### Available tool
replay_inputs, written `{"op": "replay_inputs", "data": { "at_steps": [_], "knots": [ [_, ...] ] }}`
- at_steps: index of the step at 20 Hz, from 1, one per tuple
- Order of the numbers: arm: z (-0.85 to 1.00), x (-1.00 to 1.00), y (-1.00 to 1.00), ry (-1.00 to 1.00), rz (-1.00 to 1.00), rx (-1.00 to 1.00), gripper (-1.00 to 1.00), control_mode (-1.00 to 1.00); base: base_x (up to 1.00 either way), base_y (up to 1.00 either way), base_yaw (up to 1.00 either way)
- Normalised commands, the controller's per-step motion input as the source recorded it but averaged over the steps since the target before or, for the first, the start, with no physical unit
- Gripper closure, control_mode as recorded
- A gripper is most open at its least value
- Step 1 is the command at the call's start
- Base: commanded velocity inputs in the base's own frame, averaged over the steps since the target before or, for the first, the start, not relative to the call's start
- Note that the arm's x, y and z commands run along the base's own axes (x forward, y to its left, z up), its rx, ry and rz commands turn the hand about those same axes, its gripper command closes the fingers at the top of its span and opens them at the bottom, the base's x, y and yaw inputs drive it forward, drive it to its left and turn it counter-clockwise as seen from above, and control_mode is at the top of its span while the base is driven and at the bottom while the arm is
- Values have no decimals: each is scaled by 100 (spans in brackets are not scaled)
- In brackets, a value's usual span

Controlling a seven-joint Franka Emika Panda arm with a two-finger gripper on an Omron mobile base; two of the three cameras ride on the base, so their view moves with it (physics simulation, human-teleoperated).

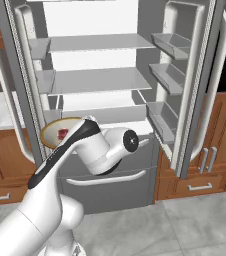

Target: Place one of the steaks on the plate and the other in the bowl. Then place the bowl in the fridge.

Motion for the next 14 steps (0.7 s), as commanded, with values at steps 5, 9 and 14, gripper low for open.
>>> {"op": "replay_inputs", "data": {
  "at_steps": [5, 9, 14],
  "knots": [
    [0, 0, 0, 0, 0, 0, 100, 100, 39, -37, 43],
    [0, 0, 0, 0, 0, 0, 100, 100, 22, -14, 33],
    [0, 0, 0, 0, 0, 0, 100, 100, 25, -49, 14]
  ]
}}
